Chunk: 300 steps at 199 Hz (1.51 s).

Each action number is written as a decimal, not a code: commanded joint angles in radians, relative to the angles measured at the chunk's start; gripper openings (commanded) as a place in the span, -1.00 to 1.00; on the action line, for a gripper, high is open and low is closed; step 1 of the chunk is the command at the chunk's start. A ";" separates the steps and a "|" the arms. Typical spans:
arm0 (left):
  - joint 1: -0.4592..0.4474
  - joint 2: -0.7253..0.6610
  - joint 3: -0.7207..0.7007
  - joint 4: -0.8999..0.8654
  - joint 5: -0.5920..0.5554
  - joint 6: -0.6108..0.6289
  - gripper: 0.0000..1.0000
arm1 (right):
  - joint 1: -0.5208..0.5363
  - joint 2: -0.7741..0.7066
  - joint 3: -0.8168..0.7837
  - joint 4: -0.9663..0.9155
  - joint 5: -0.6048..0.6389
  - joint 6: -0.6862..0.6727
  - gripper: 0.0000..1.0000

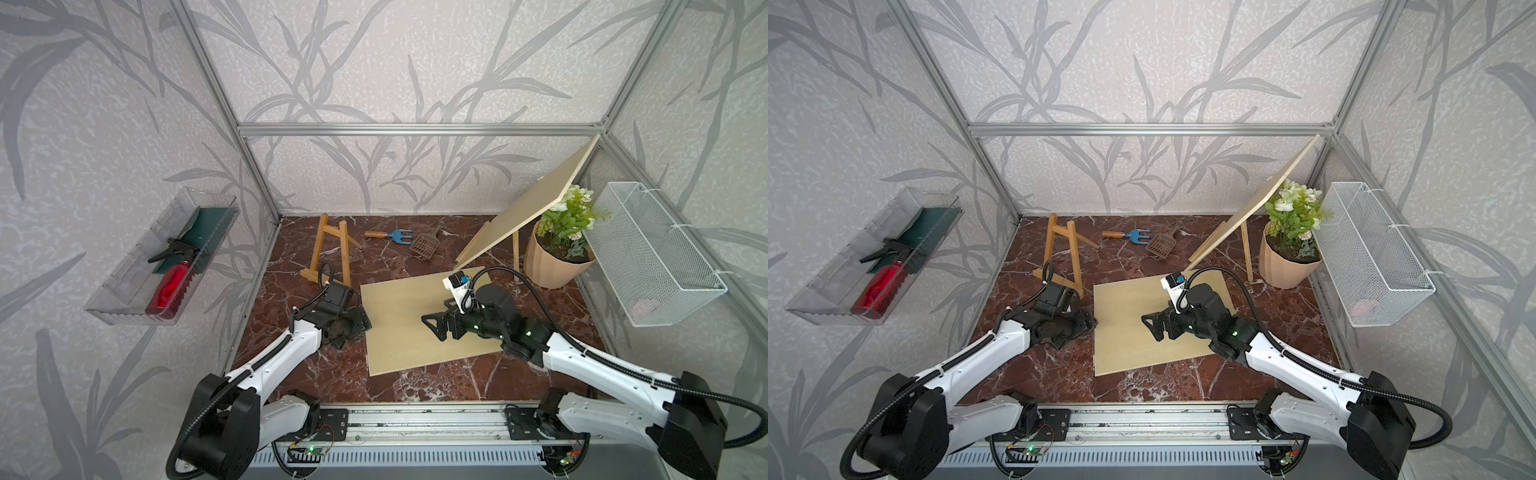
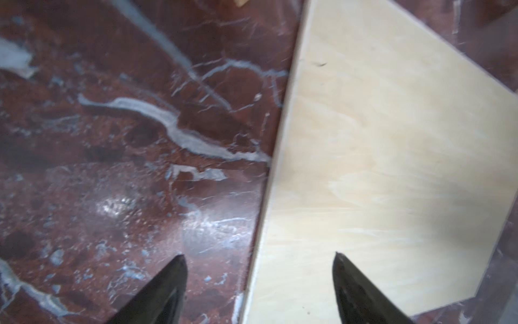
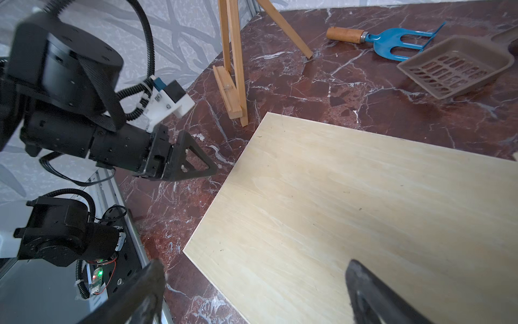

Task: Disassemble the easel
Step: Place the drawing board at the center of the board, then move the drawing board to the center of the board.

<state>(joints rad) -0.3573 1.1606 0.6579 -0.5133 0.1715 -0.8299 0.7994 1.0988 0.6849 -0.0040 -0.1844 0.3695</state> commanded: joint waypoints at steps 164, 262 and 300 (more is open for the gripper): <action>-0.135 0.927 0.896 0.168 -0.008 0.014 -1.00 | 0.001 -0.073 -0.110 0.158 0.072 -0.016 1.00; -0.184 1.328 1.446 -0.094 0.021 0.092 -1.00 | 0.007 -0.111 -0.114 0.152 0.079 -0.032 0.99; -0.201 1.377 1.495 -0.115 0.037 0.107 -1.00 | 0.007 -0.125 -0.120 0.157 0.071 -0.030 0.99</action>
<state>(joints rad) -0.5484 2.4992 2.1132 -0.5549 0.2050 -0.7502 0.8017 0.9936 0.5762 0.1303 -0.1131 0.3477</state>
